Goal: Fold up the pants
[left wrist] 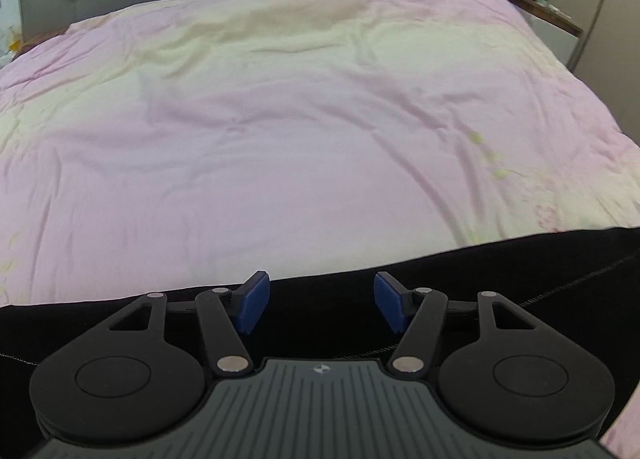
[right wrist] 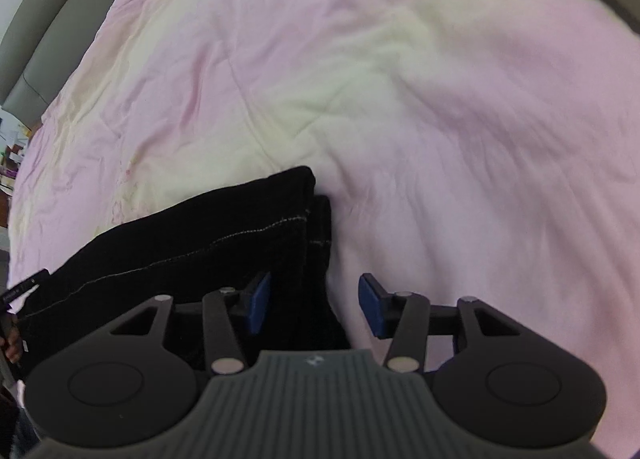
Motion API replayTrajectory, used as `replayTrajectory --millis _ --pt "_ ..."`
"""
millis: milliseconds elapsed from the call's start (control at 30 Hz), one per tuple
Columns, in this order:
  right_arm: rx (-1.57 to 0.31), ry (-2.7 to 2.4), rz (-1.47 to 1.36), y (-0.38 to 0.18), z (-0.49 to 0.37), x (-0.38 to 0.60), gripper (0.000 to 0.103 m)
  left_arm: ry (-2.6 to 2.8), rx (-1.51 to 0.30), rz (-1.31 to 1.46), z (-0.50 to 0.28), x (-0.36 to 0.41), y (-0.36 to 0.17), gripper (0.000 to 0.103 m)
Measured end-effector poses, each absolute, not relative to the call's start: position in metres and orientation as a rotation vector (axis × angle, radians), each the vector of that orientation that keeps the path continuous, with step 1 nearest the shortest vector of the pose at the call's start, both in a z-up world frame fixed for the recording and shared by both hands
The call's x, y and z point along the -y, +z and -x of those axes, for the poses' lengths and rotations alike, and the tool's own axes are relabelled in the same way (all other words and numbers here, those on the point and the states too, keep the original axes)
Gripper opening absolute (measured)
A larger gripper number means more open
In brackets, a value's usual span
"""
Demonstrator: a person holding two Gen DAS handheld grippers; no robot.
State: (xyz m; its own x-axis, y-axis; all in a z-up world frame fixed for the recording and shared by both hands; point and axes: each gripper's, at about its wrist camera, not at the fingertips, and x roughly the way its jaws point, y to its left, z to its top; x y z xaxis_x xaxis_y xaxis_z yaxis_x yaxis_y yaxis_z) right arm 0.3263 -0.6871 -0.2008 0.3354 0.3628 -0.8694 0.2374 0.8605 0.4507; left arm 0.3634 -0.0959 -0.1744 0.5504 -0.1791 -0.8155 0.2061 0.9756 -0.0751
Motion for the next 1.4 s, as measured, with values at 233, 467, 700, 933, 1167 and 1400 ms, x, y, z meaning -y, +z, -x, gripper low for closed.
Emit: replayTrajectory --millis 233,467,700,933,1167,1400 --pt "-1.309 0.145 -0.759 -0.246 -0.331 0.703 0.052 -0.448 -1.021 0.011 -0.340 0.146 -0.177 0.071" --pt "-1.259 0.205 -0.727 -0.222 -0.322 0.687 0.020 -0.553 -0.960 -0.179 -0.336 0.213 -0.193 0.068" --pt "-1.170 0.248 -0.635 -0.147 -0.319 0.670 0.019 -0.532 -0.975 -0.237 -0.381 0.237 -0.221 0.064" --pt "-1.128 0.243 -0.533 -0.083 -0.317 0.630 0.019 -0.550 -1.001 -0.183 -0.381 0.223 -0.205 0.039" --pt "-1.090 0.229 -0.508 -0.050 -0.313 0.599 0.019 -0.771 -1.007 -0.366 -0.308 0.214 -0.192 0.030" --pt "-1.039 0.242 -0.556 -0.016 -0.306 0.564 0.018 -0.792 -0.994 -0.443 -0.276 0.231 -0.218 0.025"
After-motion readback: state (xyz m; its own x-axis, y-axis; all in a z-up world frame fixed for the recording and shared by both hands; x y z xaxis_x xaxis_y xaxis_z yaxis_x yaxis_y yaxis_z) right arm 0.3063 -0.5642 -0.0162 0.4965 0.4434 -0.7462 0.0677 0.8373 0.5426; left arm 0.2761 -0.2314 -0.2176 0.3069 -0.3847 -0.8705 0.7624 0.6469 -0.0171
